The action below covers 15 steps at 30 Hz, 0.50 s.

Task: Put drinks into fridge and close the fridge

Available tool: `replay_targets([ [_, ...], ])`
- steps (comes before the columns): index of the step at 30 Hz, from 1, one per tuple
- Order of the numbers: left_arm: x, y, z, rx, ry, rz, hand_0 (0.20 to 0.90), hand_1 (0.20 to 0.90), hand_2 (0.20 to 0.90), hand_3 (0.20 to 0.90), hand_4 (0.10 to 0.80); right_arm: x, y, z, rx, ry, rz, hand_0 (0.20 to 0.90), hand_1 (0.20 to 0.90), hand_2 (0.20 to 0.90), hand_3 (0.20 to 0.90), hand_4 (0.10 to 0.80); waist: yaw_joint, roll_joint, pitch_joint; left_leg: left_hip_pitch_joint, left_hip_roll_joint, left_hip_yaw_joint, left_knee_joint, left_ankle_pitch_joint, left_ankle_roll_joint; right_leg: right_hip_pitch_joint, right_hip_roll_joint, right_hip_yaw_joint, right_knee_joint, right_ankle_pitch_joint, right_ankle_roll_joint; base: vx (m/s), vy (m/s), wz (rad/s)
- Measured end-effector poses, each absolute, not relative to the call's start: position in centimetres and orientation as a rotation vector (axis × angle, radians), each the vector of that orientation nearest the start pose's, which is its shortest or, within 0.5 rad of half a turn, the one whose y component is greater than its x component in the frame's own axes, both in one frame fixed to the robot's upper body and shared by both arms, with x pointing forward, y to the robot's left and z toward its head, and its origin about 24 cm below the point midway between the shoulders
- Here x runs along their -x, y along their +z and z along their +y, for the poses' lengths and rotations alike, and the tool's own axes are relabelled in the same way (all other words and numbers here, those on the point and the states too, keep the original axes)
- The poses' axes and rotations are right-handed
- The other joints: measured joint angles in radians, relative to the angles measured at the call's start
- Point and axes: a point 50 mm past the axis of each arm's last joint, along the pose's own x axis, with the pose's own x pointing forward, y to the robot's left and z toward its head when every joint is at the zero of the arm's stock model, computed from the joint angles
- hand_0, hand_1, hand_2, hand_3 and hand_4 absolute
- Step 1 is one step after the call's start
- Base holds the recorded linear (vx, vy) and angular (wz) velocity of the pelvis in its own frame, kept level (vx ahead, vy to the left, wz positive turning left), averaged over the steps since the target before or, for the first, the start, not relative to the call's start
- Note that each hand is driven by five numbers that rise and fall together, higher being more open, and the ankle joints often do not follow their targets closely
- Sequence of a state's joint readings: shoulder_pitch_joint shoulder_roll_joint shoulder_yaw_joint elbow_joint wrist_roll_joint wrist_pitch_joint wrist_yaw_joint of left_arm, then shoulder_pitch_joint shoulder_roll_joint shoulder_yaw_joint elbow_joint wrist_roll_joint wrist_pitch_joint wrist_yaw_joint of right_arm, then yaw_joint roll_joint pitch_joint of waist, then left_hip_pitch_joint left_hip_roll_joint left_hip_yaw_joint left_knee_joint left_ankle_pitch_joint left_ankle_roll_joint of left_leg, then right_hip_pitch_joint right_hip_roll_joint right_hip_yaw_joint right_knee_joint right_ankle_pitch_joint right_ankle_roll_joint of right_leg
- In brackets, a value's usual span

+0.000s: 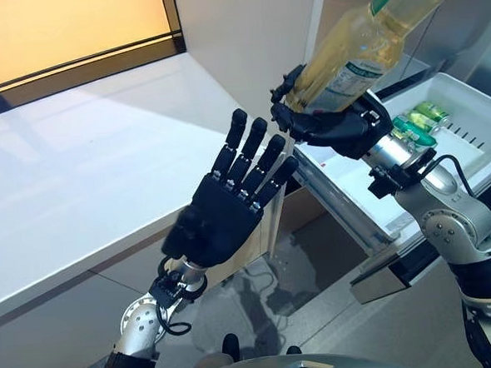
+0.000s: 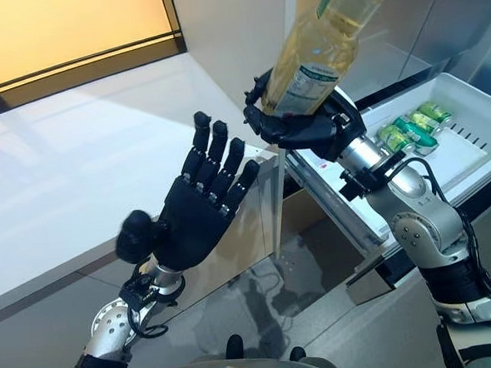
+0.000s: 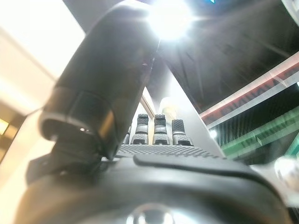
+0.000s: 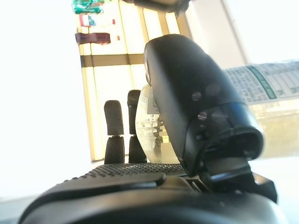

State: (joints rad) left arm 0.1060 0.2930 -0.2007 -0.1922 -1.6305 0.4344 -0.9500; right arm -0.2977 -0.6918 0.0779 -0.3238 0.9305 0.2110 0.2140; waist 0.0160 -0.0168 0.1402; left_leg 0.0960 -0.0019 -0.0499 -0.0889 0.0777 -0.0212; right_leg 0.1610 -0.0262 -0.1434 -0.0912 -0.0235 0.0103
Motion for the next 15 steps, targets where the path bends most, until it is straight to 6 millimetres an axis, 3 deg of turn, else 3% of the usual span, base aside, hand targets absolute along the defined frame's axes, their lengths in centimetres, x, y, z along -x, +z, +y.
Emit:
replay_targets([
  [3,-18.6,6.6,12.2,1.563,-1.197,-0.129,0.9,0.9,0.9,0.9,0.8,-26.5,17.6,-18.3,-0.159,0.621,-0.192,0.3,0.3,0.3,0.2,0.1,-0.005,-0.001,0.0,-0.001,0.0,0.003,0.0,-0.001,0.001,-0.004,-0.001,0.003,0.0,0.0,0.0,-0.043,0.011,-0.04],
  [7,-16.5,1.3,13.0,1.622,-1.0,0.047,0.9,0.9,0.9,0.9,0.8,-25.5,15.9,-19.6,-0.175,0.603,-0.132,0.3,0.3,0.3,0.2,0.1,-0.021,-0.003,0.002,-0.006,0.001,0.025,0.0,-0.005,0.003,-0.018,-0.002,0.025,0.0,0.005,0.001,-0.038,0.021,-0.17],
  [15,-12.2,-6.0,14.2,1.549,-0.704,0.368,0.9,0.9,0.9,0.9,0.8,-23.9,15.6,-22.1,-0.194,0.594,-0.14,0.3,0.3,0.3,0.2,0.1,-0.047,-0.007,0.006,-0.016,0.001,0.044,0.0,-0.01,0.005,-0.037,-0.002,0.046,0.0,0.008,0.004,-0.005,0.035,-0.07],
])
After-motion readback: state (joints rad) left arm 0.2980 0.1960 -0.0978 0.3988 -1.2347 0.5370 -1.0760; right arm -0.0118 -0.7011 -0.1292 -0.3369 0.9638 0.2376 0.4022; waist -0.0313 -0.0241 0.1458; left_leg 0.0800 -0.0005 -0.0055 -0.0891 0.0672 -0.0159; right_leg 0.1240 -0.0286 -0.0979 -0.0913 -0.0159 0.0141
